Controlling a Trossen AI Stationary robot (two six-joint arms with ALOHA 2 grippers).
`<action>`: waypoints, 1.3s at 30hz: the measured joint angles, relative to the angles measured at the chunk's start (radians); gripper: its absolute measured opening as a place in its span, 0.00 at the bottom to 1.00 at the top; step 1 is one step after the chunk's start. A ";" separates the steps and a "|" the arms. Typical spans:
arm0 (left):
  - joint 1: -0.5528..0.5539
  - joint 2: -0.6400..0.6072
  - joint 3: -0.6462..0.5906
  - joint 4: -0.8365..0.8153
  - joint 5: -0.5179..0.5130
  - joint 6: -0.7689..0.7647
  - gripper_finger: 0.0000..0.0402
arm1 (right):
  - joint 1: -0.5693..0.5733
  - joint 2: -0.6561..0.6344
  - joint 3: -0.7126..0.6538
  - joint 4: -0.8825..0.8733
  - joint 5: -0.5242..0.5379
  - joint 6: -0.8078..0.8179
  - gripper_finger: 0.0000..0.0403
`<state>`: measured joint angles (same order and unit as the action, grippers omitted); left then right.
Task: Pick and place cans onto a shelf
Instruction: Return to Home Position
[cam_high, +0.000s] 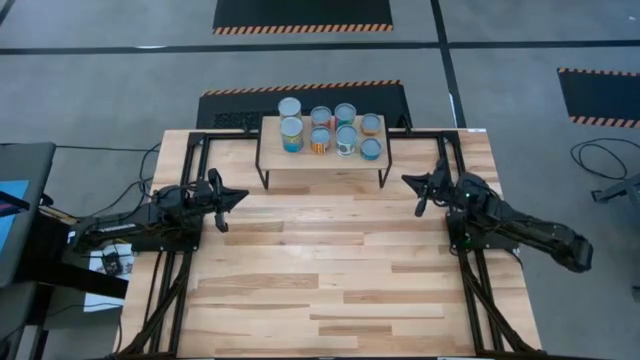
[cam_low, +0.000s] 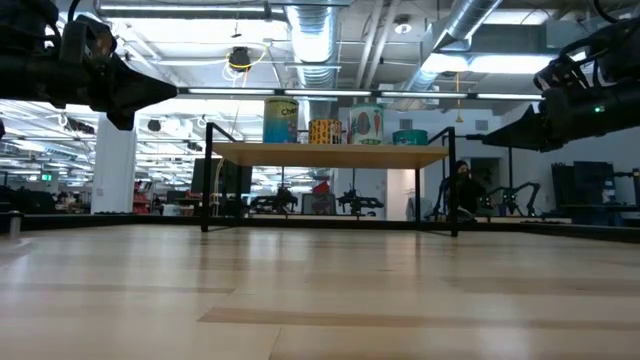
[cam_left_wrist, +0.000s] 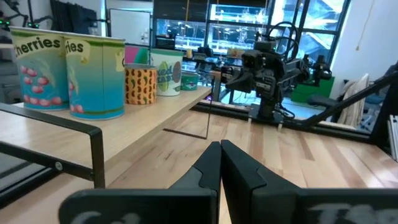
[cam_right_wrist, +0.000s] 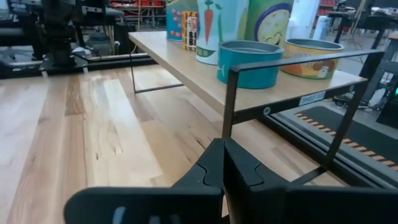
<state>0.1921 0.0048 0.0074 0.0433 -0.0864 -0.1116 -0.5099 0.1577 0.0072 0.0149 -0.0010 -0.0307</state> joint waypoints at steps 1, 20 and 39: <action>0.000 0.000 0.000 0.000 0.000 -0.001 0.00 | 0.004 -0.001 0.000 0.001 0.000 -0.008 0.05; 0.000 0.000 0.000 0.000 0.001 -0.005 0.00 | 0.014 -0.001 -0.001 0.000 0.000 -0.022 0.06; -0.001 0.000 -0.001 -0.001 0.001 -0.005 0.00 | 0.014 -0.001 -0.001 0.000 0.000 -0.022 0.07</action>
<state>0.1909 0.0048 0.0067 0.0425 -0.0855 -0.1169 -0.4957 0.1570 0.0059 0.0151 -0.0006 -0.0525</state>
